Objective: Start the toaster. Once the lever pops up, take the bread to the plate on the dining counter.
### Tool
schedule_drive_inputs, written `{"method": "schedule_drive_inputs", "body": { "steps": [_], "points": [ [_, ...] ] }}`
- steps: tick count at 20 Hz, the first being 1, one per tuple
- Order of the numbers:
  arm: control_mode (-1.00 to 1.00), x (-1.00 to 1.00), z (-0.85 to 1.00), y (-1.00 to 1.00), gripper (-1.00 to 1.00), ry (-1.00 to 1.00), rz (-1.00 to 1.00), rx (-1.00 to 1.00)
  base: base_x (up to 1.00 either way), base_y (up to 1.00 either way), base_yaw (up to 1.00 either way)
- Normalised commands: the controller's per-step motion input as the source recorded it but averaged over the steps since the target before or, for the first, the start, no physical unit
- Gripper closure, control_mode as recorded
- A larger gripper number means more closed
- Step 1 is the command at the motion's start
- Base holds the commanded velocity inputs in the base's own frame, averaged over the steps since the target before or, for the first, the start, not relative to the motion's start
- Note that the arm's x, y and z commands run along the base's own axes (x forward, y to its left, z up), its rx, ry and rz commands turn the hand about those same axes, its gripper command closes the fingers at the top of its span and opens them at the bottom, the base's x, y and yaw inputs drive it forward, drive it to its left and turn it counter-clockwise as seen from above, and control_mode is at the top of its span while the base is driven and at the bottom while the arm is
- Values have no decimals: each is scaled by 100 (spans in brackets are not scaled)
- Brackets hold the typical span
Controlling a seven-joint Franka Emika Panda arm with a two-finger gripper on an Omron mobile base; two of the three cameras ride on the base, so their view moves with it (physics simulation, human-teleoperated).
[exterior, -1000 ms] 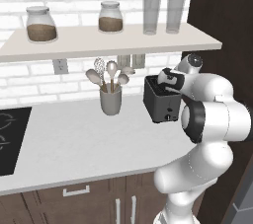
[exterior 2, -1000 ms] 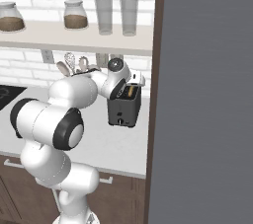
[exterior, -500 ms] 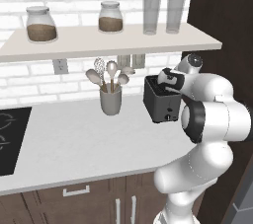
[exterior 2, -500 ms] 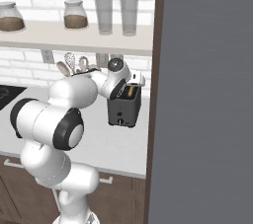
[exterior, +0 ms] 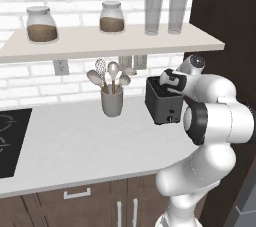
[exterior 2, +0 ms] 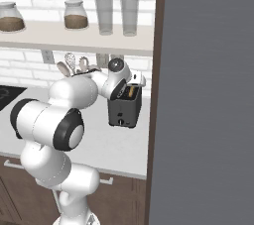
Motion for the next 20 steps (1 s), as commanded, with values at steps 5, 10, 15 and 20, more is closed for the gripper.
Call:
{"method": "schedule_drive_inputs", "body": {
  "steps": [5,10,15,20],
  "points": [
    [-100,0,0,0,-100,0,0,0,0,0,0],
    [-100,0,0,0,-100,0,0,0,0,0,0],
    [-100,0,0,0,-100,0,0,0,0,0,0],
    [-100,0,0,0,-100,0,0,0,0,0,0]
  ]
}}
